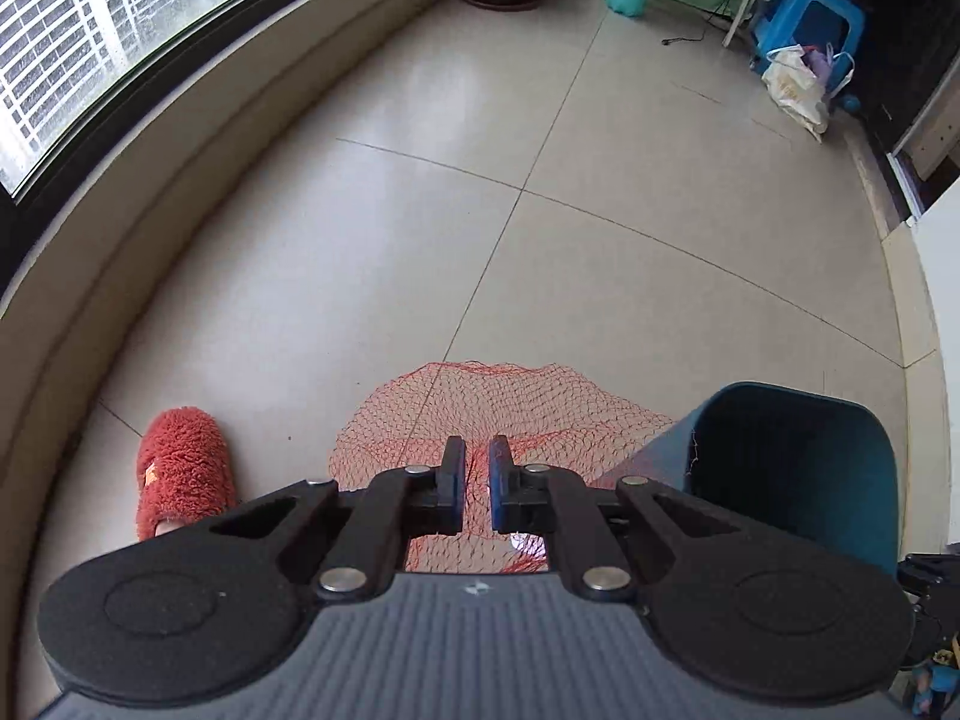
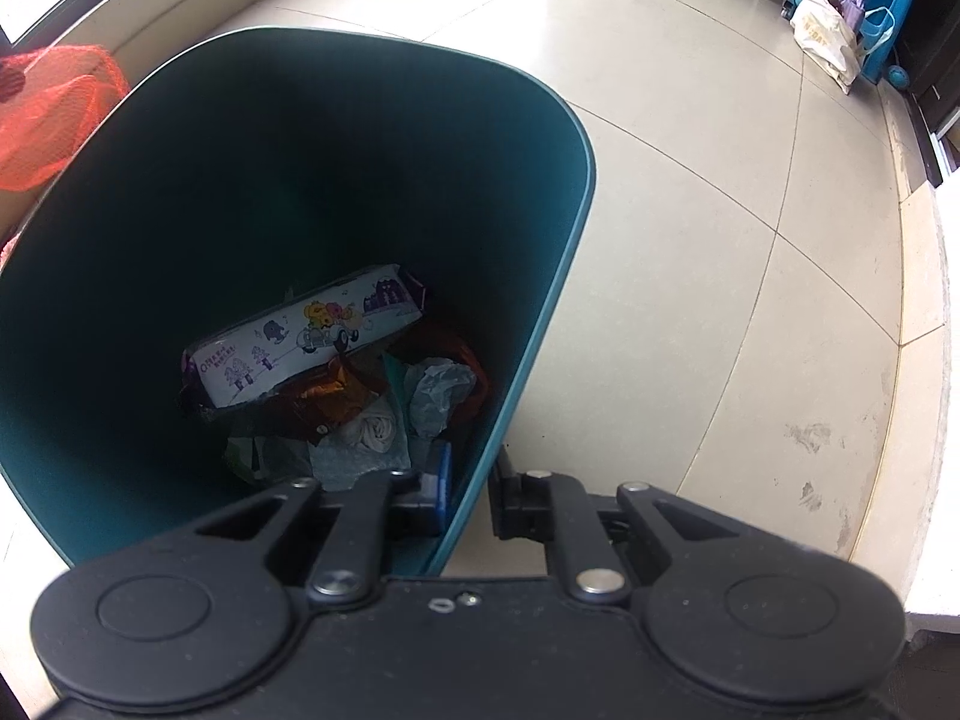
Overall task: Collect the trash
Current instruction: 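Carry the orange mesh net into the teal bin and open the left tool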
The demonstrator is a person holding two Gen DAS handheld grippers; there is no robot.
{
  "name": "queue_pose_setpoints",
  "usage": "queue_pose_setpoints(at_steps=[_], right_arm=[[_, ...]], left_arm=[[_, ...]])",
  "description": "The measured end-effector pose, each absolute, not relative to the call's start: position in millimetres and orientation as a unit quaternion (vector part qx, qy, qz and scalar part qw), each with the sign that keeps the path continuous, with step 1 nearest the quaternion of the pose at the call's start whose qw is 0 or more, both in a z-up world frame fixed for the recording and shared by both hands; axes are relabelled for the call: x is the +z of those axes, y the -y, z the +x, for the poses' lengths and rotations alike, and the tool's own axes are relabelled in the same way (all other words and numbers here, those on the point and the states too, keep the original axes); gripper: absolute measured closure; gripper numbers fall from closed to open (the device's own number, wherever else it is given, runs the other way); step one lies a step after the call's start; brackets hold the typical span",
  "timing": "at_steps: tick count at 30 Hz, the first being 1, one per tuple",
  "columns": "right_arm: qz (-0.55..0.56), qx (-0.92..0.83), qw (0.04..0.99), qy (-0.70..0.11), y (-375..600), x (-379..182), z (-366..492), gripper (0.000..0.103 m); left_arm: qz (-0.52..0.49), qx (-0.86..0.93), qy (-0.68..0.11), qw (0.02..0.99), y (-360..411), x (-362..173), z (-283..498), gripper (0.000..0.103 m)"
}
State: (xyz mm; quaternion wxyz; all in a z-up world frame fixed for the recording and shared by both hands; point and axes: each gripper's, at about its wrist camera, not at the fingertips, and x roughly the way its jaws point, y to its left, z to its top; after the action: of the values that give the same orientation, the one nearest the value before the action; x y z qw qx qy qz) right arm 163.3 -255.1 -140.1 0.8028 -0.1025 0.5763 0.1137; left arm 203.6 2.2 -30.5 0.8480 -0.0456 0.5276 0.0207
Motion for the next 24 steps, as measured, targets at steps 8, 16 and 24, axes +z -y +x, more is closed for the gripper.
queue_pose_setpoints(at_steps=[8,16,24], right_arm=[[-0.096,0.116,0.804,-0.575,255,-139,164,0.091],[-0.093,0.119,0.806,-0.573,257,-138,163,0.091],[-0.090,0.130,0.809,-0.566,263,-133,159,0.089]], left_arm=[[-0.009,-0.074,-0.464,0.883,71,55,165,0.096],[0.013,-0.143,-0.439,0.887,138,68,154,0.095],[0.058,-0.095,-0.504,0.856,175,-22,180,0.096]])
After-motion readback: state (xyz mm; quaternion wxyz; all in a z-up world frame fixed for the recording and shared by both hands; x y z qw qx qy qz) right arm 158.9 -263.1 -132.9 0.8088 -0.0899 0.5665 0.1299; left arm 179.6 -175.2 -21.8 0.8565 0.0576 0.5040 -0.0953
